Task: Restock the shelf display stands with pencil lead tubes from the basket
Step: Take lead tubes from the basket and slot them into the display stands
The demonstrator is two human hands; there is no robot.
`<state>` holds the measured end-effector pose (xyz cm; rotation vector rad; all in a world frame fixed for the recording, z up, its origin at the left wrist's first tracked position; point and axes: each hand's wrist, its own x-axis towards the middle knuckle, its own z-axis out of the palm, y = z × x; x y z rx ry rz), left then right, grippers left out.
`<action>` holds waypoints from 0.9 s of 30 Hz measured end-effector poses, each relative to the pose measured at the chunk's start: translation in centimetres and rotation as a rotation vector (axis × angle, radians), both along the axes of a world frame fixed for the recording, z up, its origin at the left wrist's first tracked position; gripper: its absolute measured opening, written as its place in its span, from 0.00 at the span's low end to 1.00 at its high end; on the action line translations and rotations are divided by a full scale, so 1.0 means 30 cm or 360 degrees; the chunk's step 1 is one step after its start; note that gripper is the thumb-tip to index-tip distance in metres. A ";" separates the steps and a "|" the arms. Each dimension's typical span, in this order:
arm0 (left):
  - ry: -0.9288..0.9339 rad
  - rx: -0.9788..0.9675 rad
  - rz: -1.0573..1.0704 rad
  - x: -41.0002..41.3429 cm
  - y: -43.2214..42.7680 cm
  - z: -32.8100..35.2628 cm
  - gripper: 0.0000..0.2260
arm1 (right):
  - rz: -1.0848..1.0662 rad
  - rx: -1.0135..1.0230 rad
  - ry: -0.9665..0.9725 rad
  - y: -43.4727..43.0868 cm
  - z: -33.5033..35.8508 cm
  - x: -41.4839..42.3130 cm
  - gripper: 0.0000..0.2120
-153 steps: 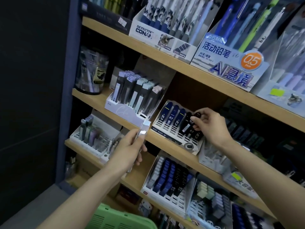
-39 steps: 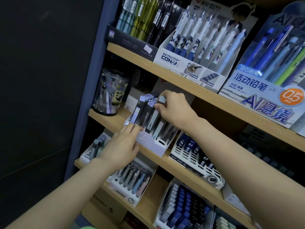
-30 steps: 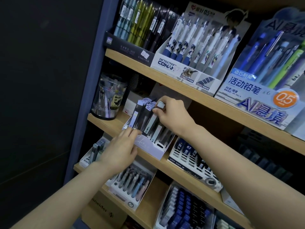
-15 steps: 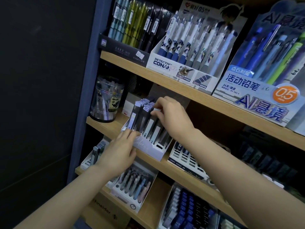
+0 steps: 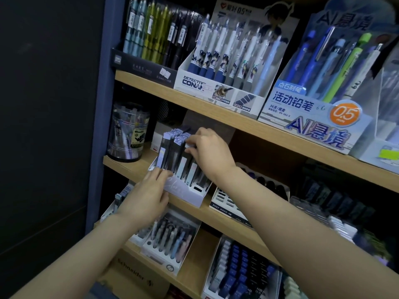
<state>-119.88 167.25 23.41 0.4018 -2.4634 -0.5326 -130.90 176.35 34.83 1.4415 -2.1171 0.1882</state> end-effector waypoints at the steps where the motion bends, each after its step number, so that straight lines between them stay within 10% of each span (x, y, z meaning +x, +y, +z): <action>1: -0.0007 0.0001 -0.0008 0.001 0.001 0.005 0.19 | -0.0001 -0.0004 -0.0013 0.004 -0.002 0.002 0.14; 14: -0.0218 -0.0569 0.0241 0.193 0.076 -0.068 0.14 | 0.0250 -0.0459 0.0248 0.176 -0.215 0.098 0.11; 27: -0.1109 -0.0157 0.0216 0.497 0.288 -0.770 0.14 | 0.0467 0.0608 -0.0847 0.432 -1.200 0.275 0.10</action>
